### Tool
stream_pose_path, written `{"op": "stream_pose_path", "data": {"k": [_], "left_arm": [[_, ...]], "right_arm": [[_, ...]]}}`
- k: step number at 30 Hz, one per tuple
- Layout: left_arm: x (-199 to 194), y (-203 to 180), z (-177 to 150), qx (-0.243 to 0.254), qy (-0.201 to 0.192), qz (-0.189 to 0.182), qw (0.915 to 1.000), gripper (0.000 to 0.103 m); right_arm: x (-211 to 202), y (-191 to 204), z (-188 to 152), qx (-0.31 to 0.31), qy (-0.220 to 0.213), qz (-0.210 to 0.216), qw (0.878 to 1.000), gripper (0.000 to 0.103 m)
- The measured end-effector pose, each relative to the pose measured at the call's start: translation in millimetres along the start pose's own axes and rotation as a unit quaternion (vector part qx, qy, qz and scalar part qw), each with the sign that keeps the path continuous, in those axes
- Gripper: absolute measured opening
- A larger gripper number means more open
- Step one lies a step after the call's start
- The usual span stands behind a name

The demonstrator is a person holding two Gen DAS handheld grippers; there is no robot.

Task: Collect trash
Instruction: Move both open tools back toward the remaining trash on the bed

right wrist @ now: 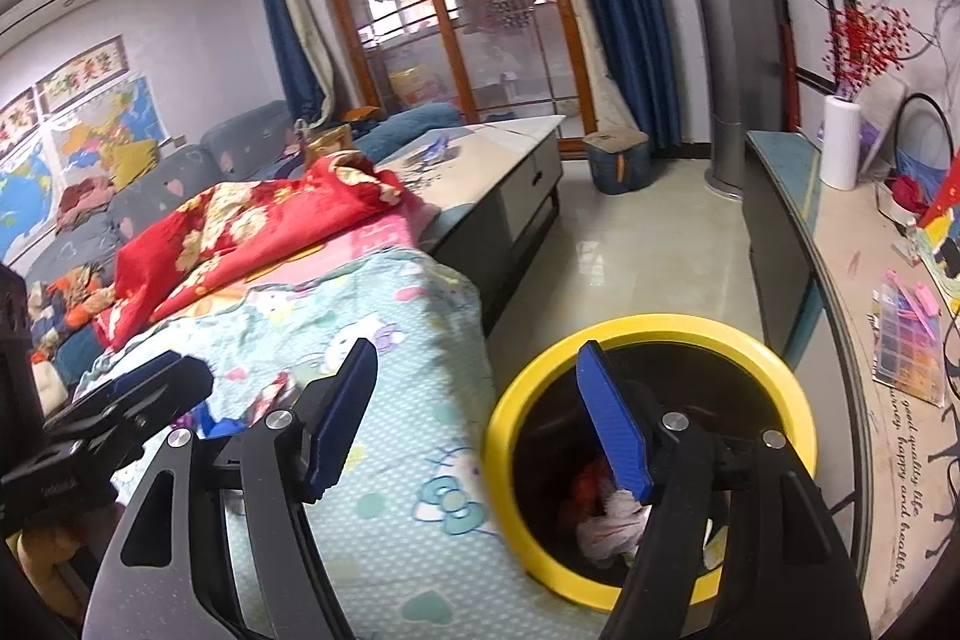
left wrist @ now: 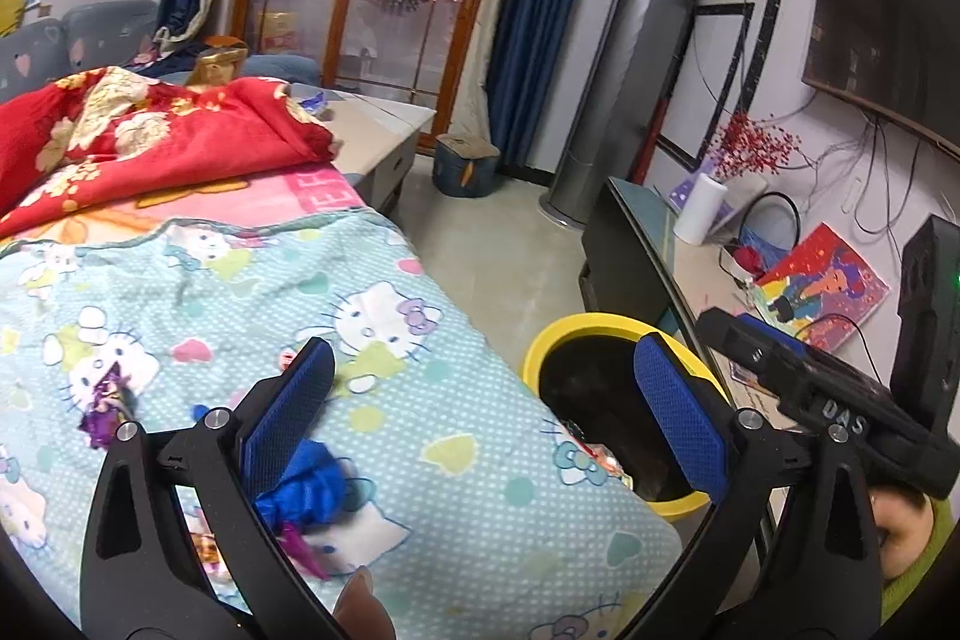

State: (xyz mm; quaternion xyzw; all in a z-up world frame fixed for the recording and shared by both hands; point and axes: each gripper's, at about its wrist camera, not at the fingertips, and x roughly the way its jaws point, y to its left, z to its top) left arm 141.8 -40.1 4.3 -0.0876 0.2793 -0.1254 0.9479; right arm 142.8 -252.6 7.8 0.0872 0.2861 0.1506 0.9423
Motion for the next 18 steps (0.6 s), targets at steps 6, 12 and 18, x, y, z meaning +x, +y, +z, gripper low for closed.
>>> {"op": "stream_pose_path", "data": {"k": [6, 12, 18], "left_arm": [[-11, 18, 3, -0.011, -0.014, 0.022, 0.9996, 0.092], [-19, 36, 6, -0.022, -0.027, 0.045, 0.9984, 0.092], [-26, 58, 10, -0.037, -0.037, 0.068, 0.9963, 0.092]], "right_arm": [[0, 22, -3, -0.019, 0.004, 0.019, 1.0, 0.067], [4, 45, -10, -0.038, 0.012, 0.041, 0.998, 0.068], [9, 70, -17, -0.06, 0.024, 0.059, 0.996, 0.068]]}}
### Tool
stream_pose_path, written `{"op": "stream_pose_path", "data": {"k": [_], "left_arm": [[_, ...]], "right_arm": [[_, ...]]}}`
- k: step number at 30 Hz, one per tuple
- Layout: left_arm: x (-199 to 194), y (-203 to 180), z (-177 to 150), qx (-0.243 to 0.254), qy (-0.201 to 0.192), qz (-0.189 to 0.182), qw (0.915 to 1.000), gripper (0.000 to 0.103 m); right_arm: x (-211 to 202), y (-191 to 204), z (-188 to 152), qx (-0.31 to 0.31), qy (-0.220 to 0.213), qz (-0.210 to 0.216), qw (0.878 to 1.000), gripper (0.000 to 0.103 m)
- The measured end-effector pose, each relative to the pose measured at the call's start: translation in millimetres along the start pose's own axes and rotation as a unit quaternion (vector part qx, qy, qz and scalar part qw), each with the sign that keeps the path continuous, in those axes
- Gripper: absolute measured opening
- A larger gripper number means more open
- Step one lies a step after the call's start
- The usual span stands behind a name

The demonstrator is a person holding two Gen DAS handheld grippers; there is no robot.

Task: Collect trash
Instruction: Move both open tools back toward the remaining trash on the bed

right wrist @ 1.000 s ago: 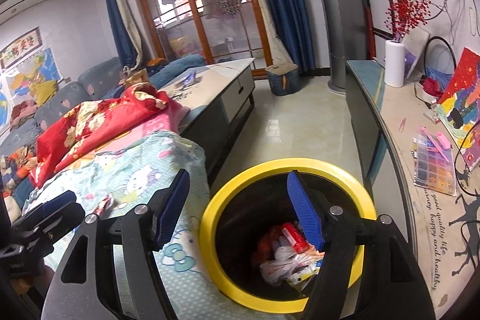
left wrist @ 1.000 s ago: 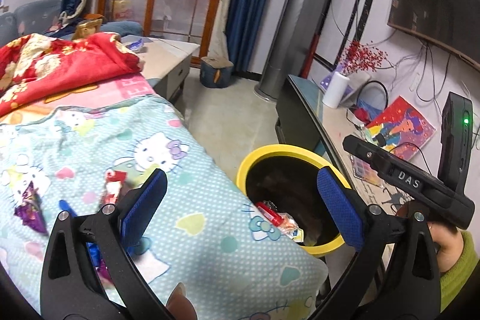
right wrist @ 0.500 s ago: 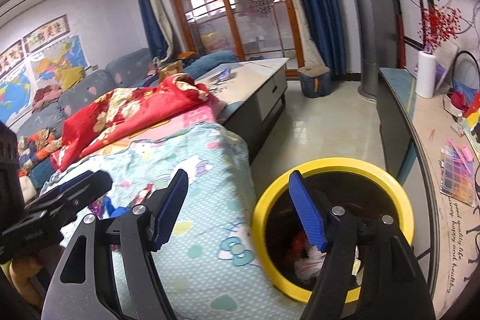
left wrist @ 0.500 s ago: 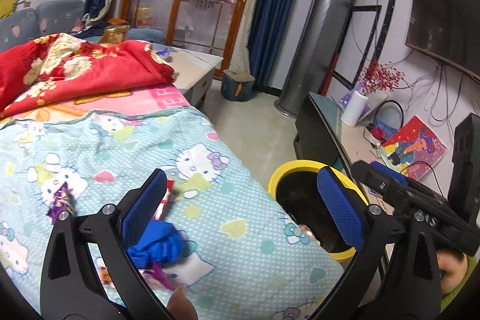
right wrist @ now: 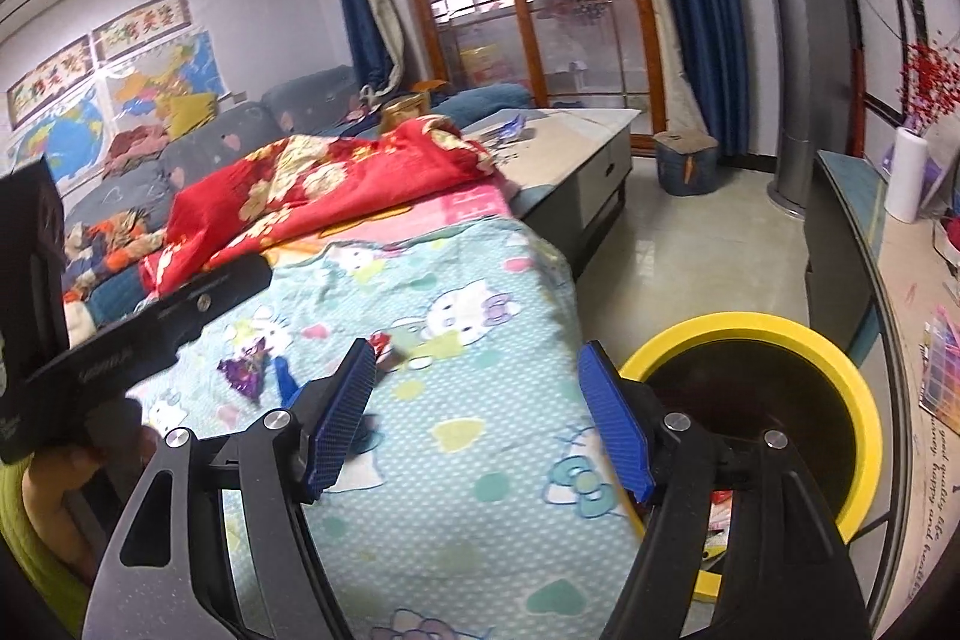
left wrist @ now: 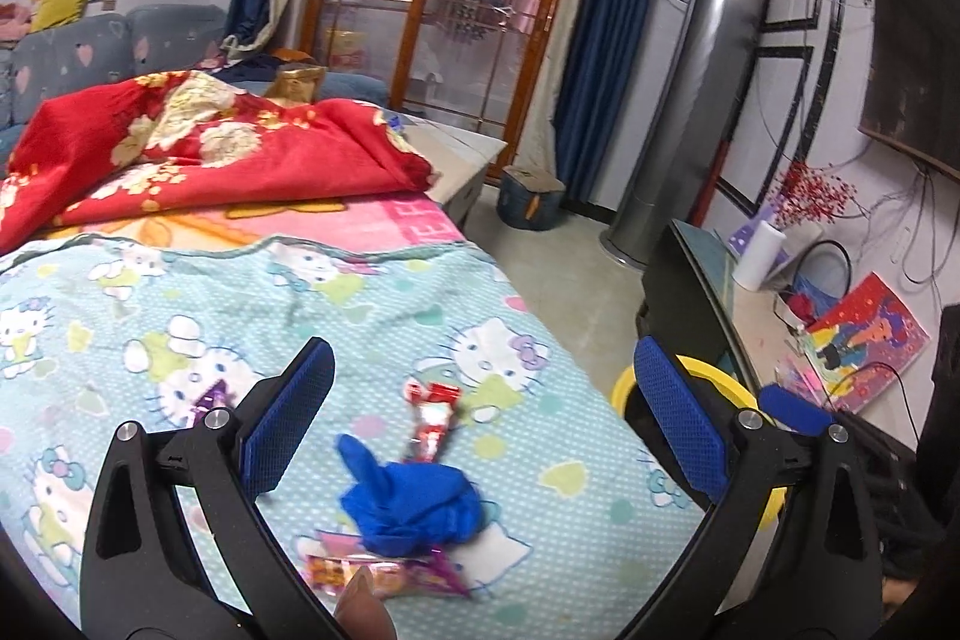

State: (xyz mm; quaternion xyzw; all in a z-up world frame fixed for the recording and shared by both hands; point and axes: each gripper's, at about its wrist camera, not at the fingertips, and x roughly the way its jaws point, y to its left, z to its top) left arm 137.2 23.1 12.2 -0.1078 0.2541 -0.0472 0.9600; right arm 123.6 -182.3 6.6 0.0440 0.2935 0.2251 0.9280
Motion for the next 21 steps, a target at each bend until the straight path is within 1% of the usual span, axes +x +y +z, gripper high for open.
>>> {"op": "stream_pose_path", "data": {"k": [11, 14, 21], "left_arm": [[-4, 54, 8, -0.048, -0.006, 0.053, 0.9974, 0.092], [-1, 72, 9, -0.063, 0.0, 0.076, 0.9952, 0.092], [2, 106, 5, -0.096, 0.012, 0.105, 0.9897, 0.092]], "right_arm": [[20, 40, -8, -0.038, 0.024, 0.031, 0.998, 0.068], [29, 47, -11, -0.044, 0.037, 0.04, 0.998, 0.068], [52, 61, -15, -0.056, 0.066, 0.054, 0.995, 0.067]]}}
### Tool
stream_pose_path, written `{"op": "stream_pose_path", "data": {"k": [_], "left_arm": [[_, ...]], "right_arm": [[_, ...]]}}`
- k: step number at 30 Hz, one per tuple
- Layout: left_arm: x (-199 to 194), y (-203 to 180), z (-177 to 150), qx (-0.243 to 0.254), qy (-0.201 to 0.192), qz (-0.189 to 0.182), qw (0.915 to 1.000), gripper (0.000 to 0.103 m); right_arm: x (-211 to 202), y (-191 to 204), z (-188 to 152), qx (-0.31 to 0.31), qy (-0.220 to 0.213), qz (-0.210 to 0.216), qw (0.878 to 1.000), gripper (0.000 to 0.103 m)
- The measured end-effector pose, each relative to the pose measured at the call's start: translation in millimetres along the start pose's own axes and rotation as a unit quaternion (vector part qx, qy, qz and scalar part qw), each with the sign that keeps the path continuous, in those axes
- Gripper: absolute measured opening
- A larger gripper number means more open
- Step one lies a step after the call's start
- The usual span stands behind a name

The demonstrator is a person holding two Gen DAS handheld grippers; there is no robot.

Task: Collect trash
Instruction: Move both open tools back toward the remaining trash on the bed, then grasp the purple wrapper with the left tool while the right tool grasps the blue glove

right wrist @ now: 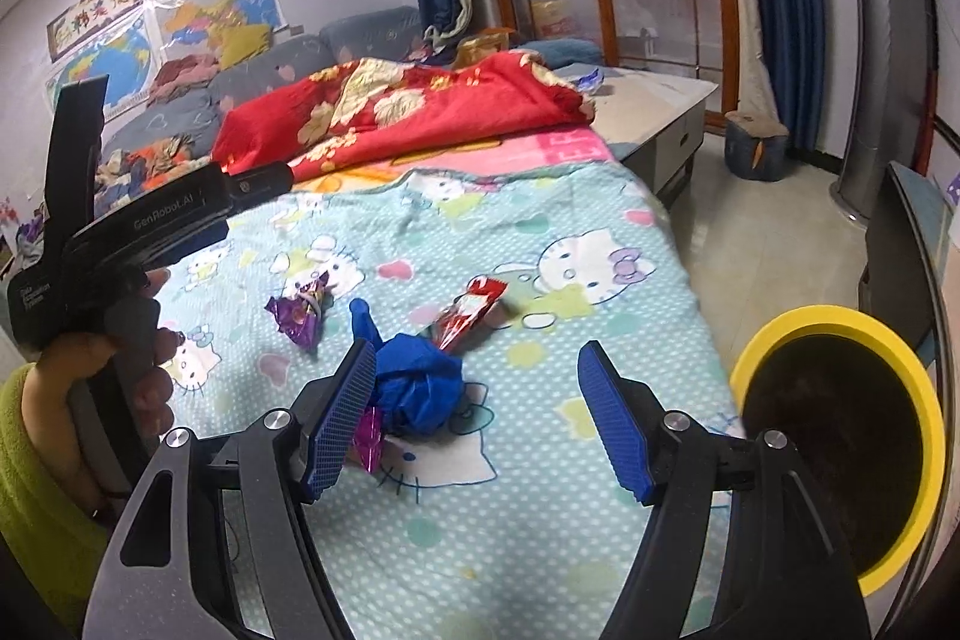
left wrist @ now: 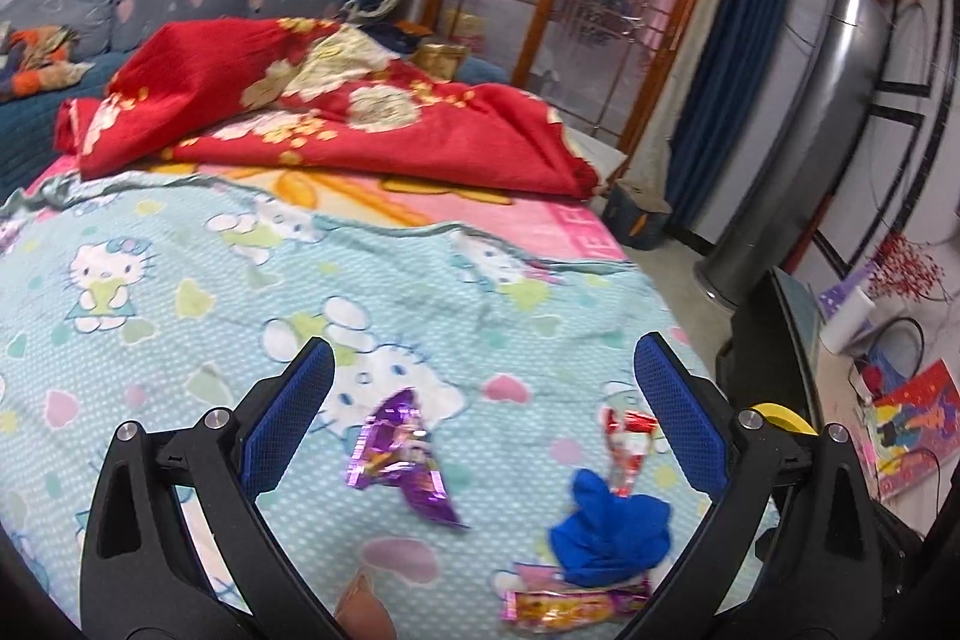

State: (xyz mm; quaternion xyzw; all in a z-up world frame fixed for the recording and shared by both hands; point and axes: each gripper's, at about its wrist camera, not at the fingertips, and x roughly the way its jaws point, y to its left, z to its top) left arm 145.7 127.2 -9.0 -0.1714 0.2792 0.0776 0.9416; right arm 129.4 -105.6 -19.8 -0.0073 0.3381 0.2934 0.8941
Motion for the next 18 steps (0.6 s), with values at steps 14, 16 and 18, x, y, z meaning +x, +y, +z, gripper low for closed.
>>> {"op": "stream_pose_path", "data": {"k": [14, 16, 18], "left_arm": [[30, 32, -22, -0.036, 0.073, 0.014, 0.9966, 0.076], [34, 31, -27, -0.036, 0.084, 0.009, 0.9958, 0.07], [37, 30, -30, -0.034, 0.092, 0.007, 0.9951, 0.064]], "right_arm": [[45, 9, 4, 0.009, 0.052, 0.03, 0.998, 0.067], [51, 9, 3, 0.018, 0.062, 0.041, 0.997, 0.065], [56, 9, 1, 0.023, 0.072, 0.051, 0.996, 0.063]]}}
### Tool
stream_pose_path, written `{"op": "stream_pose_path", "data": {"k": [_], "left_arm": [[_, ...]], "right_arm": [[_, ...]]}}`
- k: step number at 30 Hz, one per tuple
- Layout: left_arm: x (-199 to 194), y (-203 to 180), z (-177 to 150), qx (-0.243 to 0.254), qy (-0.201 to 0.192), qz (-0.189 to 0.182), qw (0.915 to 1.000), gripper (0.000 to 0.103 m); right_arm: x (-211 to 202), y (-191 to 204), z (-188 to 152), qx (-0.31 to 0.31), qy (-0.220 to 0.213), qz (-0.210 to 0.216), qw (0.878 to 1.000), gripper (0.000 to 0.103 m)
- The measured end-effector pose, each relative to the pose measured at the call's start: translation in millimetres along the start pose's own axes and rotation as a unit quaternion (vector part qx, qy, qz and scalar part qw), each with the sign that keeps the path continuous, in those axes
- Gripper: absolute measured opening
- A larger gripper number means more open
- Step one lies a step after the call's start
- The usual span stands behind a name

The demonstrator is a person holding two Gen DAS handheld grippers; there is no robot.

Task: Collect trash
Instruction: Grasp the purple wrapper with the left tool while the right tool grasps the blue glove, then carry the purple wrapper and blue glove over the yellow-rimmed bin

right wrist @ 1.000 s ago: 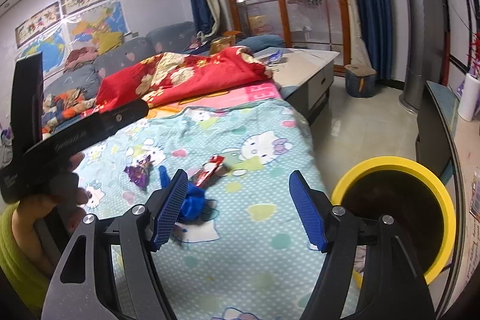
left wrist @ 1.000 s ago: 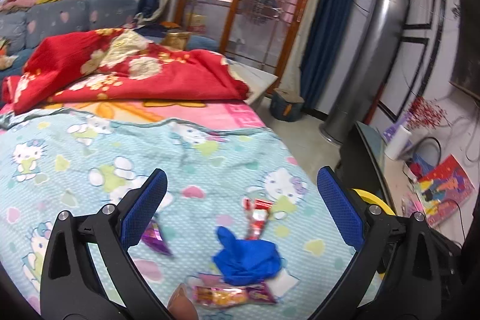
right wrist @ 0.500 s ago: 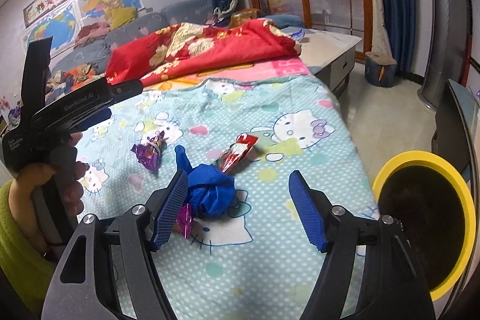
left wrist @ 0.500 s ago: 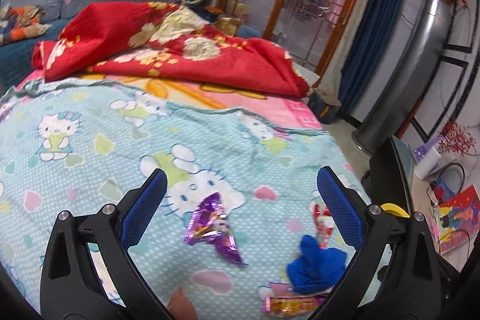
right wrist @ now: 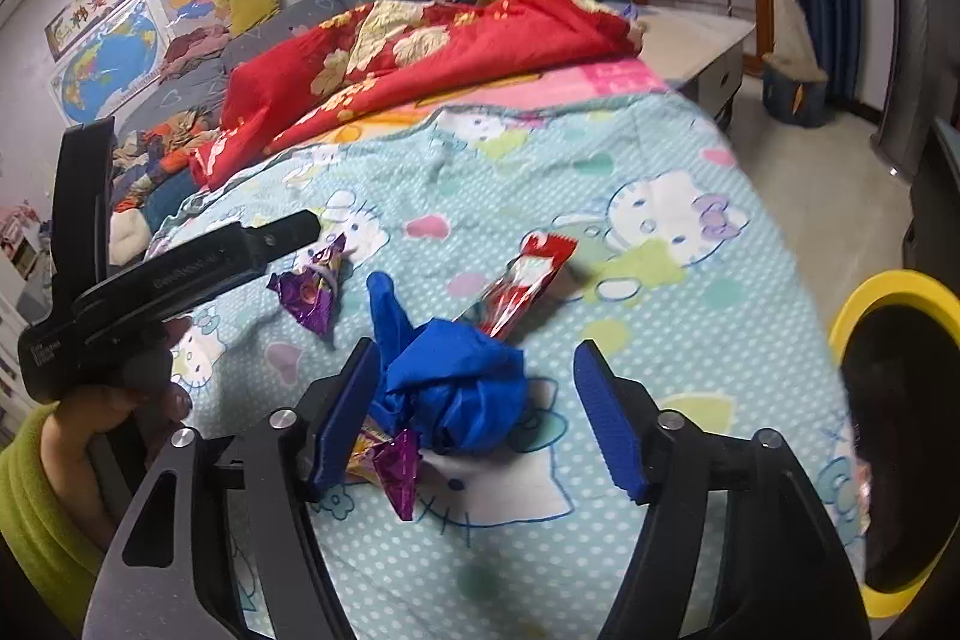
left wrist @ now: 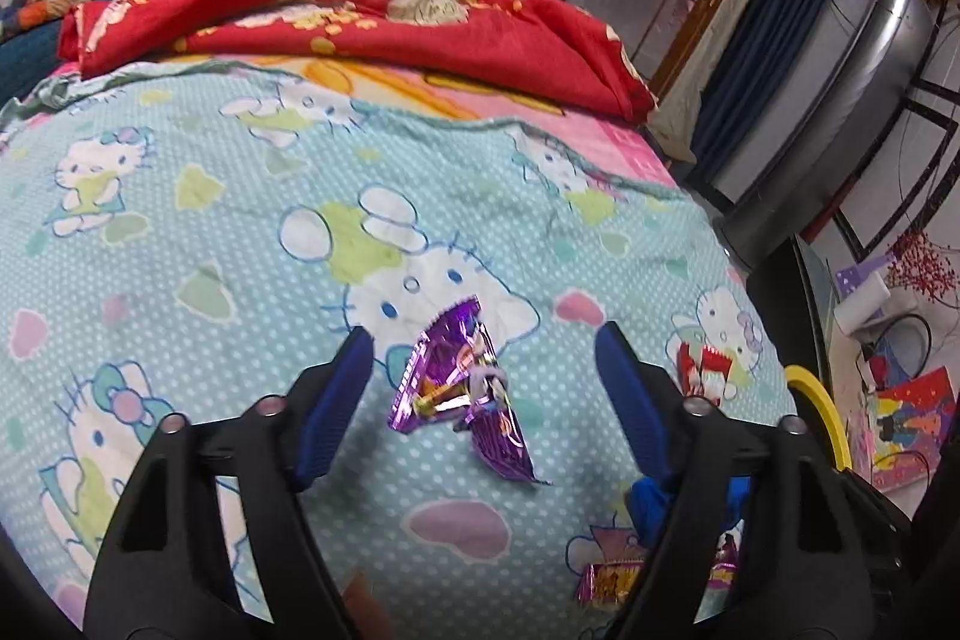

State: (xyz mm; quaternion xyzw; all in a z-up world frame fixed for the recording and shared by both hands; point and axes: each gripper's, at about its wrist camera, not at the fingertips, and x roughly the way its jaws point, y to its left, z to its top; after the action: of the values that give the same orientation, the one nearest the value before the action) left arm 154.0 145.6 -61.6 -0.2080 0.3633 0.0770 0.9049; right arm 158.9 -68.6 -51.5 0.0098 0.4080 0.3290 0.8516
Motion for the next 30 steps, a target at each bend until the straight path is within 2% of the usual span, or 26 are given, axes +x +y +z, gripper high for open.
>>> {"op": "stream_pose_path", "data": {"k": [3, 7, 11, 14, 18, 30], "left_arm": [[6, -3, -5, 0.004, 0.014, -0.003, 0.9999, 0.057], [11, -7, -12, 0.01, 0.022, 0.003, 0.9997, 0.045], [12, -9, -15, 0.015, 0.026, 0.007, 0.9995, 0.028], [12, -11, -16, 0.022, 0.026, 0.001, 0.9994, 0.023], [12, -15, -16, 0.029, 0.026, -0.008, 0.9992, 0.017], [-4, -35, -13, 0.046, 0.008, -0.042, 0.998, 0.016]], "right_arm": [[5, 0, -3, 0.002, 0.011, 0.008, 1.0, 0.056], [10, -2, -9, 0.007, 0.025, 0.023, 0.999, 0.04], [6, -1, -13, 0.004, 0.021, 0.027, 0.999, 0.022], [0, -1, -15, 0.005, 0.016, 0.03, 0.999, 0.015], [-10, -3, -16, 0.01, 0.004, 0.032, 0.999, 0.011], [-45, -16, -13, 0.03, -0.04, 0.032, 0.998, 0.008]]}}
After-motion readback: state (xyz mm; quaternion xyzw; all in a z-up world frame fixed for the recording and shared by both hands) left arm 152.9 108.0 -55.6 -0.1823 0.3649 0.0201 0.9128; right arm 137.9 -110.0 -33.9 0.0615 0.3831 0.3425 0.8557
